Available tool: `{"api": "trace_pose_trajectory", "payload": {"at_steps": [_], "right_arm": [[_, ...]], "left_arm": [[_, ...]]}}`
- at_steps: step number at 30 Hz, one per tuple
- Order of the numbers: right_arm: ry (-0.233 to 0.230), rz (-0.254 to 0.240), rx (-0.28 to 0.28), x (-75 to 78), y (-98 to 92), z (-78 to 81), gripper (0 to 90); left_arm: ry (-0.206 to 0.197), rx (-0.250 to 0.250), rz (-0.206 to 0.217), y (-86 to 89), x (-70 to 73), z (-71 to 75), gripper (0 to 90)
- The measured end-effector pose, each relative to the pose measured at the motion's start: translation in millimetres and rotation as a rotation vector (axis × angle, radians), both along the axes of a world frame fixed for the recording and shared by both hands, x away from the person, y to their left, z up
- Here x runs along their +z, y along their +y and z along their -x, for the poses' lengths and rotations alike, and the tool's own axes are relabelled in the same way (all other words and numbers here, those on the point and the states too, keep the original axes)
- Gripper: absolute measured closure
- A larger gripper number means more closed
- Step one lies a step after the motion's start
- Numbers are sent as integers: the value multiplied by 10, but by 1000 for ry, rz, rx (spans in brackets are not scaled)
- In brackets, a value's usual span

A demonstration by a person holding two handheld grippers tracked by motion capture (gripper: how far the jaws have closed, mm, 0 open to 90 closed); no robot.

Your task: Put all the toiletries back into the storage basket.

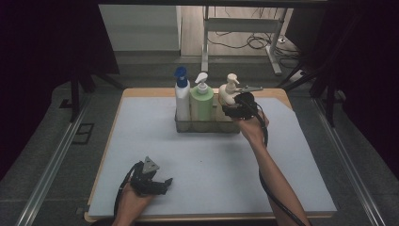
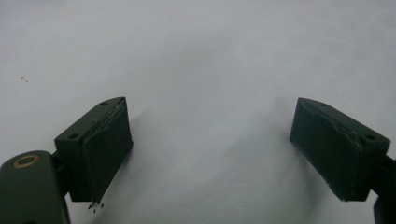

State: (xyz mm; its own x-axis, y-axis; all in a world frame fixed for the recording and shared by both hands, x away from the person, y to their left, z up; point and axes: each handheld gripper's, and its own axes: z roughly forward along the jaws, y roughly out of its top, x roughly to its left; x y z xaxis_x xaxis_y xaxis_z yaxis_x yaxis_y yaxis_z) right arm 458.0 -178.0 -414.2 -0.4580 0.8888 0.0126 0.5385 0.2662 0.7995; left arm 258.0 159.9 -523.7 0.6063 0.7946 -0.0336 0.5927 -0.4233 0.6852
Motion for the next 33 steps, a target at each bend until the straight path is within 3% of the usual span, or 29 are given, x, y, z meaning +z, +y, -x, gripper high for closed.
{"api": "trace_pose_trajectory", "payload": {"at_steps": [18,28,33], "right_arm": [[1,-40,23,40,-158,212,392],[14,-40,60,88,-250,347,444],[14,-14,83,98,-267,414,471]], "left_arm": [[0,-1,-3,0,1,0,121],[0,1,0,-2,0,1,121],[-1,1,0,-2,0,1,122]]}}
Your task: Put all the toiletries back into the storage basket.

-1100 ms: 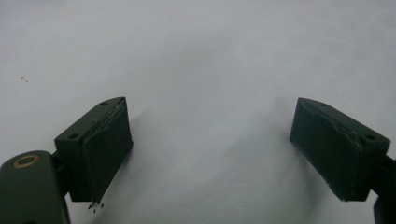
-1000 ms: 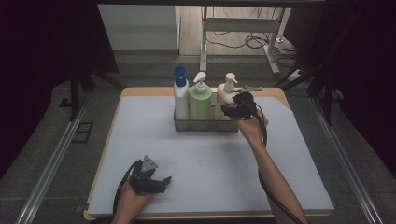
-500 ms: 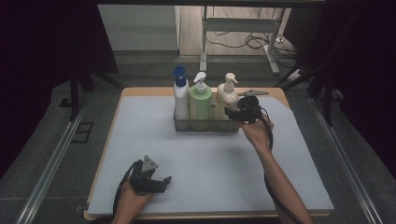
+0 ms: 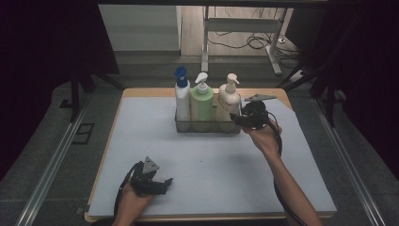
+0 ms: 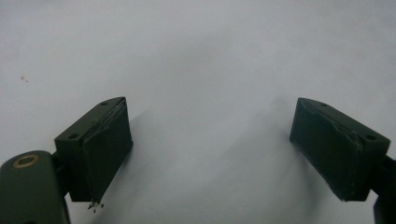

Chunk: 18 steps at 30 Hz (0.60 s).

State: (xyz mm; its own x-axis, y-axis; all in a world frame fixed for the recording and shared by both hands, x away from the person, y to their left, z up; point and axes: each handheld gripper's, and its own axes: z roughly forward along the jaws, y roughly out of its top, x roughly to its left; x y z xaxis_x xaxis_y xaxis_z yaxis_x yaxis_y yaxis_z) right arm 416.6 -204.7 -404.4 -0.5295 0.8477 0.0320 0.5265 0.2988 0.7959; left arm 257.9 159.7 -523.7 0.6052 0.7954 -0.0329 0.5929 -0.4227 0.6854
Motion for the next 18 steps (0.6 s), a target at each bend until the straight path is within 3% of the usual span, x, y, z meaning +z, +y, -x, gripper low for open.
{"api": "trace_pose_trajectory", "payload": {"at_steps": [8,18], "right_arm": [[-2,47,10,-18,-45,64,537],[3,34,-40,-74,-194,-16,744]], "left_arm": [[0,0,0,0,0,0,122],[0,0,1,0,-1,0,121]]}}
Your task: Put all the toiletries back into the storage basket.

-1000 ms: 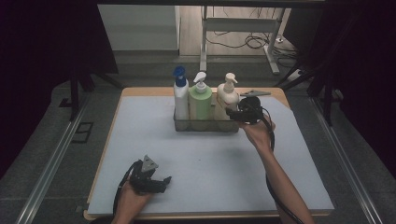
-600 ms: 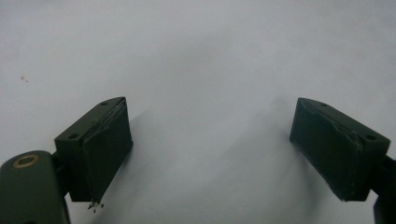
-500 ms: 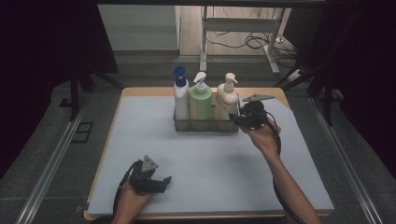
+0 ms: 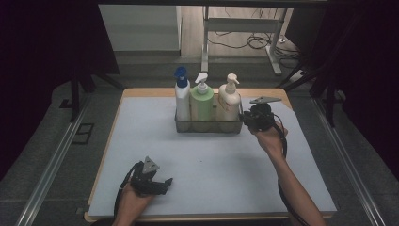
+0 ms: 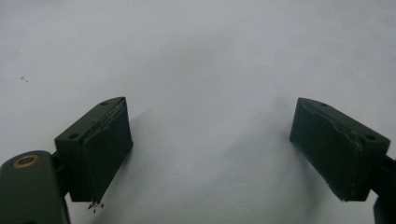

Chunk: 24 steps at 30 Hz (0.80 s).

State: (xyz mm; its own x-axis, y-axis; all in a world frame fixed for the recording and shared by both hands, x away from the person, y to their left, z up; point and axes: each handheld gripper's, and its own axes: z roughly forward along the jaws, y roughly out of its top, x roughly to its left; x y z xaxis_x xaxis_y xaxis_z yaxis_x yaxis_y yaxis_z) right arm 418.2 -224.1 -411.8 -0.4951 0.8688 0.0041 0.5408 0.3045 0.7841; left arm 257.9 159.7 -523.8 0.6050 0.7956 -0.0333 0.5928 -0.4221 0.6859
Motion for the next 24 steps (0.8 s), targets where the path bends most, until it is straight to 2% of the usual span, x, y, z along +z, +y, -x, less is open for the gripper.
{"api": "trace_pose_trajectory", "payload": {"at_steps": [8,15,21,24], "right_arm": [[12,-21,-39,-67,-57,-151,893],[18,-7,-59,-93,-23,-310,896],[22,-28,-72,-109,18,-441,895],[28,-13,-72,-128,33,-498,896]], "left_arm": [[0,0,0,0,0,0,122],[1,-2,-4,3,2,-1,122],[1,-2,-4,3,2,-1,122],[1,-4,-6,5,3,-2,121]]}}
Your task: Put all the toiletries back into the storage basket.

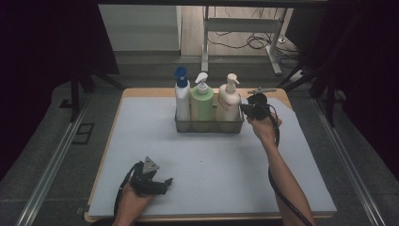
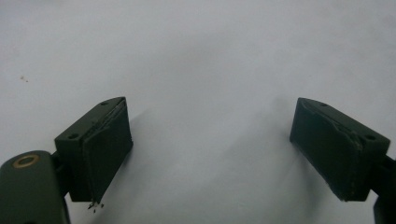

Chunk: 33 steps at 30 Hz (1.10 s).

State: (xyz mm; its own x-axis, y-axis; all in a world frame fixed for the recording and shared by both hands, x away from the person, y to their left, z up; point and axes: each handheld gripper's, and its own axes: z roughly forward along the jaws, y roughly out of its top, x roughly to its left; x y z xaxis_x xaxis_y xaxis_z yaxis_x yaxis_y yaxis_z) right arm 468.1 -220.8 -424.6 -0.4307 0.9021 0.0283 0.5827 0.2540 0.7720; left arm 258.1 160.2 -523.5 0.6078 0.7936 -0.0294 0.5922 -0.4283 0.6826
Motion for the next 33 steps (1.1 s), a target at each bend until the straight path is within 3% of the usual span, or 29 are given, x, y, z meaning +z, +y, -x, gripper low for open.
{"api": "trace_pose_trajectory", "payload": {"at_steps": [11,33], "right_arm": [[32,-4,15,-163,82,-135,896],[74,-29,20,-368,85,-207,896]], "left_arm": [[1,0,2,-1,0,0,121],[2,1,3,-1,0,0,121]]}}
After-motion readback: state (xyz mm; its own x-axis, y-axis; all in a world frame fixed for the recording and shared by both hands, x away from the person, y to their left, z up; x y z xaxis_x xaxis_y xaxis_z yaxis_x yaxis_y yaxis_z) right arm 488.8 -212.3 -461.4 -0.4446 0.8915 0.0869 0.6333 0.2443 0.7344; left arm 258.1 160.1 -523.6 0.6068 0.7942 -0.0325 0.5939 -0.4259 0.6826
